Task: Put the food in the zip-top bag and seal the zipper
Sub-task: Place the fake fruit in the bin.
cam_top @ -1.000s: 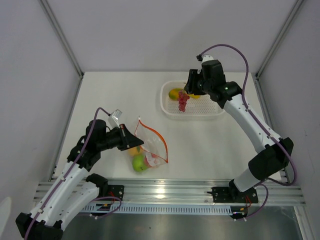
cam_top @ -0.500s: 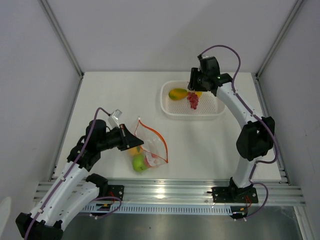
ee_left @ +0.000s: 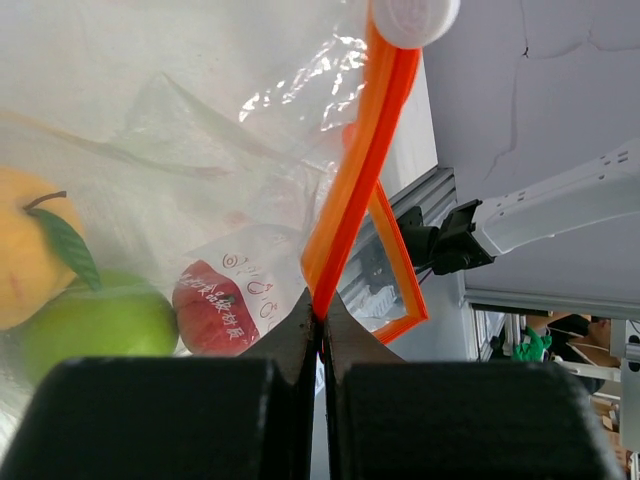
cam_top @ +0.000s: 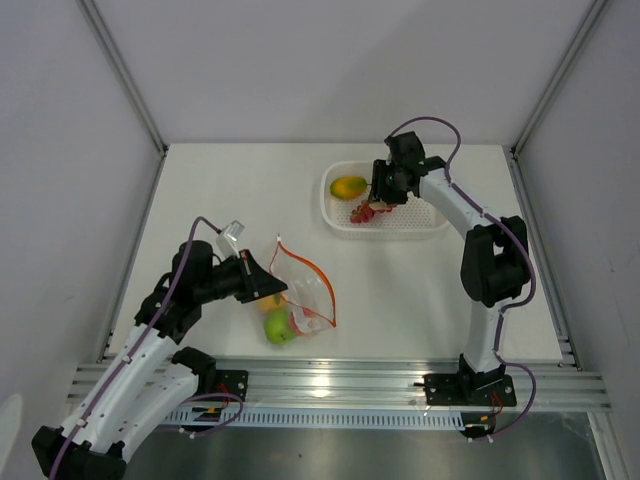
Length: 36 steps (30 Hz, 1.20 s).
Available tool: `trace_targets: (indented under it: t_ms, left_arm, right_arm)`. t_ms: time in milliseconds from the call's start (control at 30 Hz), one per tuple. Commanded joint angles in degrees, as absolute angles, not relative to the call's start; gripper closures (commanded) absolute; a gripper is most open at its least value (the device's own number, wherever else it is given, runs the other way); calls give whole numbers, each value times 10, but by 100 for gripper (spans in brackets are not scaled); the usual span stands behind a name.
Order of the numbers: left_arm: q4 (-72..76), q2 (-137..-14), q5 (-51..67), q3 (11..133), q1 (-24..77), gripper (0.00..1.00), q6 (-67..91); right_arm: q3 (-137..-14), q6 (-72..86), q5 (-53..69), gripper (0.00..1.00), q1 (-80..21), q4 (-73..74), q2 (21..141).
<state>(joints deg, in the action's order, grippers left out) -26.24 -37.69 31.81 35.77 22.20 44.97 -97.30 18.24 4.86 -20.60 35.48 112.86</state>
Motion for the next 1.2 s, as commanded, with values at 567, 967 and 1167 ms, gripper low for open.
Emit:
trace_targets:
  t_ms: [567,967,1167]
  left_arm:
    - [-258,-374,325,345,215,99,441]
    - [-254,-374,328,338,215,99,441]
    - [-252,-376,329,336,214,99,440]
  right_arm:
    - [-930,191,111,76,-192,318,1158]
    - [-904,186,92,50,-185,323,1139]
    - [-893,185,96,40,-182,326,1139]
